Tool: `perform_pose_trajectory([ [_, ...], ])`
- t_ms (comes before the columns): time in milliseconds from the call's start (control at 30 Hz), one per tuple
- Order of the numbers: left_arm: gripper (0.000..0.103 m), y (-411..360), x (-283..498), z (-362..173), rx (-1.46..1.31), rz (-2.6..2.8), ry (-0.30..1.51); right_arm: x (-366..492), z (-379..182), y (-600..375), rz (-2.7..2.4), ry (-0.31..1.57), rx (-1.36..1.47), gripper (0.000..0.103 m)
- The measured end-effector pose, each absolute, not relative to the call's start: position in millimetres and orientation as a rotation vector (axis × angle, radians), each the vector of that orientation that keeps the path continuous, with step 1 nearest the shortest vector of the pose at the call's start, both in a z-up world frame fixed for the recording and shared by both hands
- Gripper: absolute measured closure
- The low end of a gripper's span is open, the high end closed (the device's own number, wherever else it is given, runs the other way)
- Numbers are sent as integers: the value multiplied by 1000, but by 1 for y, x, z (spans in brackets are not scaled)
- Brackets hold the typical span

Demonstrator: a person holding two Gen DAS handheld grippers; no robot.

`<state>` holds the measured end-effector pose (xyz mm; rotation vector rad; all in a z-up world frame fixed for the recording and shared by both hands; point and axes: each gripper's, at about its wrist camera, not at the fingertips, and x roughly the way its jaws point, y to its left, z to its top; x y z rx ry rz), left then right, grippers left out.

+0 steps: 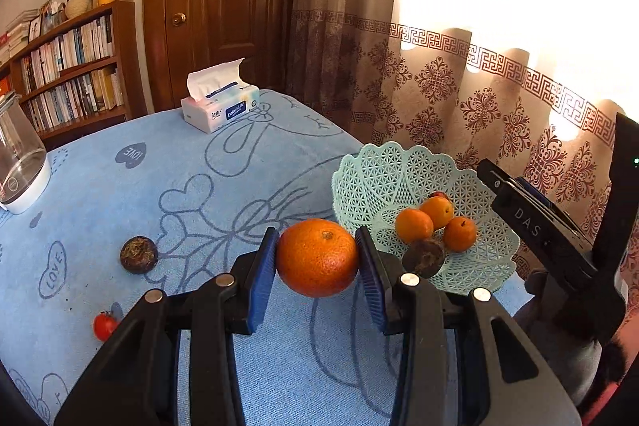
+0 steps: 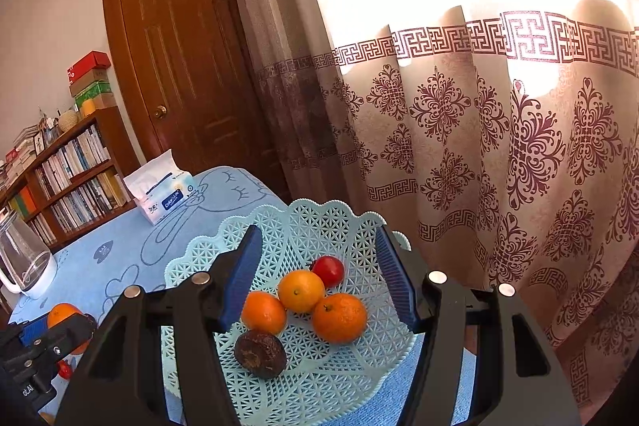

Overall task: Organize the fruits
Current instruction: 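Lower the held orange into the basket with the left tool and open, then withdraw both tools from the basket toward the red tomato and potatoes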

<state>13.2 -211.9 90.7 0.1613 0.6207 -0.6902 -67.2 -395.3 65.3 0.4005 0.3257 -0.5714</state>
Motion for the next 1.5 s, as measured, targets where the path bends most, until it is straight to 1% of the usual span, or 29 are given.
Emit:
perform_pose_trajectory([
  [300, 63, -257, 12, 86, 183, -780, 601, -71, 60, -404, -600, 323, 454, 41],
  [333, 62, -259, 13, 85, 178, -783, 602, -70, 59, -404, -600, 325, 456, 41],
  [400, 46, -258, 15, 84, 165, -777, 603, -70, 59, -404, -600, 326, 457, 41],
  [433, 33, -256, 16, 83, 155, -768, 599, -70, 59, -404, -600, 325, 457, 41],
  [633, 31, -232, 28, 84, 106, -714, 622, -70, 58, -405, -604, 326, 462, 41],
  [667, 28, -228, 30, 84, 99, -704, 624, -70, 58, -404, -604, 325, 461, 40],
  [700, 26, -224, 31, 85, 93, -697, 625, -70, 58, -404, -604, 324, 462, 35],
  [733, 21, -221, 31, 85, 87, -688, 626, -71, 58, -404, -603, 320, 462, 30],
  [767, 15, -218, 32, 85, 83, -679, 627, -72, 58, -404, -603, 315, 463, 30],
  [833, 10, -214, 32, 85, 77, -663, 631, -72, 58, -404, -604, 310, 461, 29],
  [1500, 10, -185, 20, 83, 108, -559, 615, -70, 58, -400, -591, 318, 447, 29],
])
